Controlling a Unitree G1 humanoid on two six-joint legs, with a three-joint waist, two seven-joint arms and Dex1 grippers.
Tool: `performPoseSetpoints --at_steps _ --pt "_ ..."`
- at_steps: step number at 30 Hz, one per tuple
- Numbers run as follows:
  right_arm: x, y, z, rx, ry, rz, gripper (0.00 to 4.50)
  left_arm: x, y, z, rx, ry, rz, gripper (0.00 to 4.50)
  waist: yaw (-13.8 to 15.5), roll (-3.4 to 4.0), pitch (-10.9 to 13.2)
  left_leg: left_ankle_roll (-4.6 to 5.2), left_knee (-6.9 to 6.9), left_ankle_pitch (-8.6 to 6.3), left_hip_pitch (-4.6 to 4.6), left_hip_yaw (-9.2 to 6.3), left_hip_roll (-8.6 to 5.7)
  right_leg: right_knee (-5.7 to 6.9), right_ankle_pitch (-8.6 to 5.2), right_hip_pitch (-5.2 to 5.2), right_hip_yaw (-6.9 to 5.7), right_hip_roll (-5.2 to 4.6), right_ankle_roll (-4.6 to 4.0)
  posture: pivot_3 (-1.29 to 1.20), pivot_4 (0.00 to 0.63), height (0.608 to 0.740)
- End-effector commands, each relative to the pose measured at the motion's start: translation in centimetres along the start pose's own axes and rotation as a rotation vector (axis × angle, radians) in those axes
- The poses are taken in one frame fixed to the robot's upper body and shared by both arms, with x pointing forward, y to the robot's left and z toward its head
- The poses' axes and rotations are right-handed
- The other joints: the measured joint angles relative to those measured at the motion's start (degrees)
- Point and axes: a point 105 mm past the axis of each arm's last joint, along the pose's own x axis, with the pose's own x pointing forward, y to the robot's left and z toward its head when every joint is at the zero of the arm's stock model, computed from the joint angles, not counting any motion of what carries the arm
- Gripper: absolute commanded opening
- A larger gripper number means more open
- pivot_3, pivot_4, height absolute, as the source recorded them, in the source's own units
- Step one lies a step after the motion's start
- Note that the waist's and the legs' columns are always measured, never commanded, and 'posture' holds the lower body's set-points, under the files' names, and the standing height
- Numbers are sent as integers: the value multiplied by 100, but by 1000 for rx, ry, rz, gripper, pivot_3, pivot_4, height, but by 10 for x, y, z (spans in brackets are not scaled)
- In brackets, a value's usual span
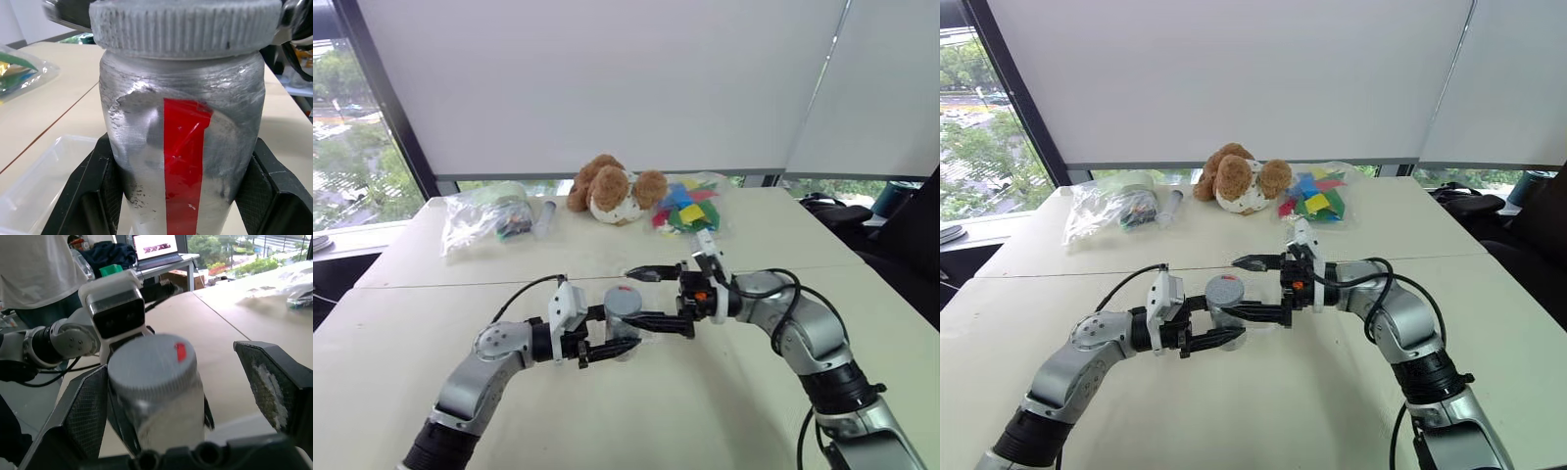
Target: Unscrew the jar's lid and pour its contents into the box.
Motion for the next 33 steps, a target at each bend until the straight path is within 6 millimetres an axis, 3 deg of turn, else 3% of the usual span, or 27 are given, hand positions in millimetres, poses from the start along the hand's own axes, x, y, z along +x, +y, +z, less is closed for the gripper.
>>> performPoseSetpoints --at_steps 1,8,15,22,28,33 --pt "-17 -6 11 -26 -38 -45 4437 -1 -5 13 49 -42 -39 2379 1 0 0 0 0 0 0 1 0 0 0 0 0 0 0 0 150 740" --pt "-19 13 25 -26 -90 54 4437 -3 -4 12 45 -37 -32 2379 -19 0 0 0 -1 0 1 0 0 0 0 0 1 1 1 0 150 740" --pt "18 18 31 -81 -29 55 4437 -2 -4 11 27 -31 -30 2379 -13 0 0 0 -1 0 1 -1 1 1 0 0 1 2 0 0 150 740" --pt "42 7 24 -110 31 19 4437 2 -7 10 13 -32 -39 2379 0 0 0 0 0 0 0 0 1 0 0 0 1 0 -1 0 150 740" --pt "43 1 25 -99 25 8 4437 2 -7 10 19 -28 -42 2379 -8 0 0 0 0 0 -1 -1 0 0 0 -1 1 0 -1 0 150 740" --pt "30 -3 23 -79 28 -8 4437 0 -8 9 21 -27 -41 2379 -6 0 0 0 -1 0 -1 -1 0 1 0 -1 1 0 0 0 150 740"
